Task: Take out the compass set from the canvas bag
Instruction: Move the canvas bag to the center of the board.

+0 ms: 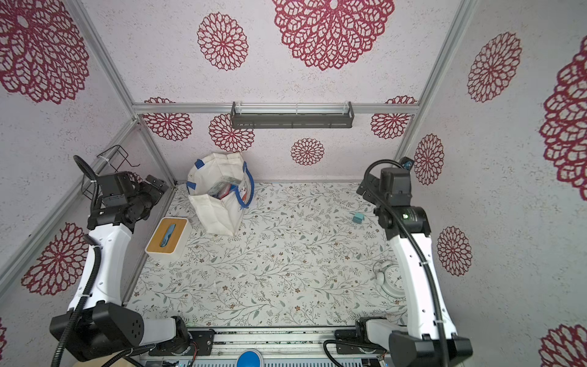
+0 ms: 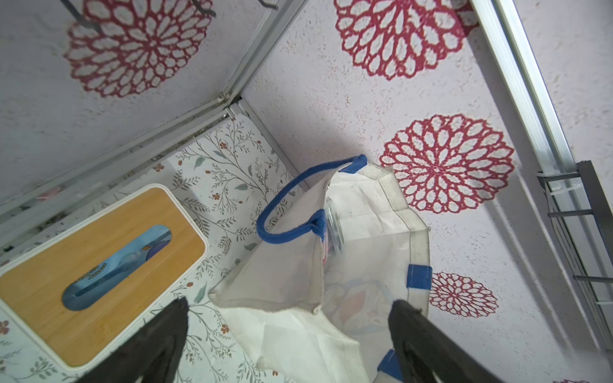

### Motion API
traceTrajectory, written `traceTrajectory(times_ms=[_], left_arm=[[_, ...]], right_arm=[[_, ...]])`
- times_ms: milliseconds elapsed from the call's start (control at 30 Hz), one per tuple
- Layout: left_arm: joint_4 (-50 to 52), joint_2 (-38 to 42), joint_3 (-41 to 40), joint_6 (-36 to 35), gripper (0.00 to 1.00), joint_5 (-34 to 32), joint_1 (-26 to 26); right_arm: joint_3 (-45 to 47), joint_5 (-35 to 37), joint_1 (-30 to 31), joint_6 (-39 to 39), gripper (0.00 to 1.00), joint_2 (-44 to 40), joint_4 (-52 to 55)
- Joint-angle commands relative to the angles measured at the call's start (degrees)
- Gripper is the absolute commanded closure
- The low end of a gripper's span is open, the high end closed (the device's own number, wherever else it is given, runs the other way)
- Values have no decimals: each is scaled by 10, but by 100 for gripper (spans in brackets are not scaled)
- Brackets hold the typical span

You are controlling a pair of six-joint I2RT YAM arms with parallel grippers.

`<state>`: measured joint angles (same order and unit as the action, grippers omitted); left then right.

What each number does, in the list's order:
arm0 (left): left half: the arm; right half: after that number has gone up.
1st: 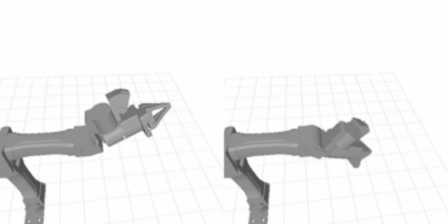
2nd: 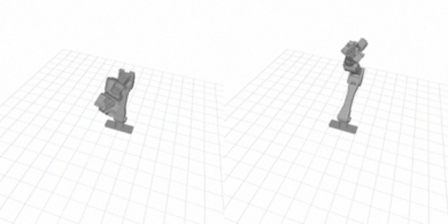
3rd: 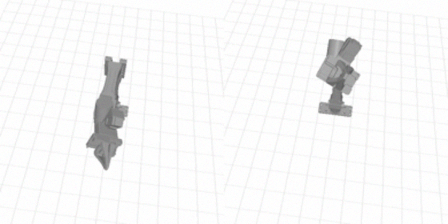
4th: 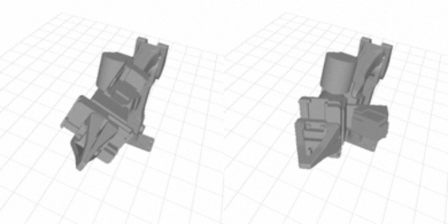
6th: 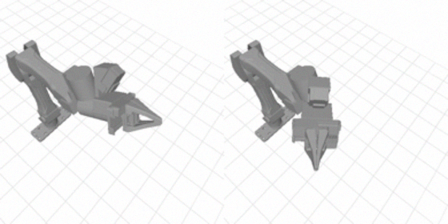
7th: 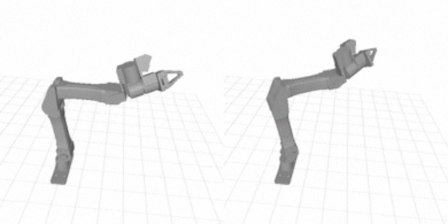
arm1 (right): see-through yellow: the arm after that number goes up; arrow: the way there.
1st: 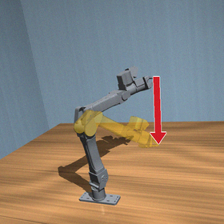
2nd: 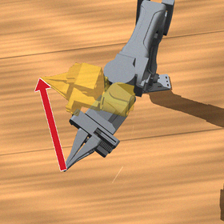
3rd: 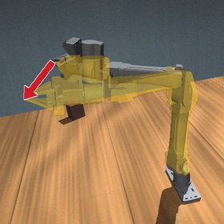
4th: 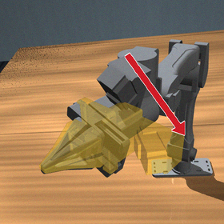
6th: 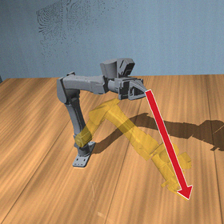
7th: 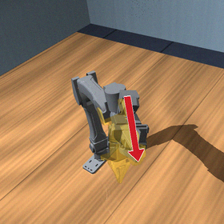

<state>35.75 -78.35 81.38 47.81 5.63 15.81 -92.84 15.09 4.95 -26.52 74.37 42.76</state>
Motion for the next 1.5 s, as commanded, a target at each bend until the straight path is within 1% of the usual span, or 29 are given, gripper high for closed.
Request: traceTrajectory(times_ms=[0, 33, 167, 233, 267, 300, 400, 467, 533, 667, 700, 767, 867, 933, 1000, 1067, 1100, 1200, 1300, 1333, 1467], left_arm=[[22, -23, 23, 9, 1, 48, 6], [25, -35, 28, 9, 0, 61, 6], [52, -85, 59, 2, 6, 90, 4], [60, -98, 67, -2, 7, 89, 3], [59, -102, 67, -3, 7, 90, 3], [56, -106, 68, -3, 7, 94, 3], [59, -127, 80, -11, 9, 108, -1], [67, -144, 99, -22, 12, 114, -8], [78, -160, 120, -31, 14, 114, -16], [107, -201, 168, -47, 22, 110, -36], [115, -210, 179, -51, 23, 110, -40], [131, -226, 197, -59, 27, 102, -50], [148, -247, 212, -65, 33, 81, -60], [155, -263, 222, -64, 37, 79, -62], [166, -279, 238, -69, 43, 77, -65], [177, -296, 255, -78, 52, 74, -69], [181, -302, 262, -81, 55, 77, -71], [197, -320, 289, -102, 74, 84, -82], [220, -331, 317, -121, 98, 90, -98], [229, -333, 326, -125, 100, 95, -103], [242, -315, 337, -129, 100, 110, -126]], right_arm=[[-64, -15, 14, -7, 1, 86, 142], [-86, -12, 15, -9, 1, 112, 164], [-210, 19, 15, -49, 1, 219, 286], [-233, 56, 16, -62, 1, 240, 308], [-231, 82, 16, -70, 1, 241, 306], [-225, 91, 15, -71, 1, 239, 302], [-198, 50, 15, -44, 1, 231, 275], [-174, 29, 15, -45, 1, 222, 259], [-138, 0, 16, -58, 1, 206, 227], [-69, -80, 16, -88, 1, 171, 141], [-56, -89, 17, -99, 2, 162, 121], [-19, -115, 18, -125, 7, 140, 66], [9, -174, 20, -144, 14, 140, 13], [8, -191, 31, -146, 18, 149, 0], [-1, -188, 51, -139, 20, 156, -4], [-12, -180, 75, -134, 21, 161, -10], [-15, -177, 83, -136, 24, 166, -12], [-33, -179, 108, -143, 24, 188, -10], [-43, -185, 131, -154, 25, 205, -13], [-44, -188, 140, -158, 25, 208, -18], [-52, -203, 159, -169, 22, 220, -23]])
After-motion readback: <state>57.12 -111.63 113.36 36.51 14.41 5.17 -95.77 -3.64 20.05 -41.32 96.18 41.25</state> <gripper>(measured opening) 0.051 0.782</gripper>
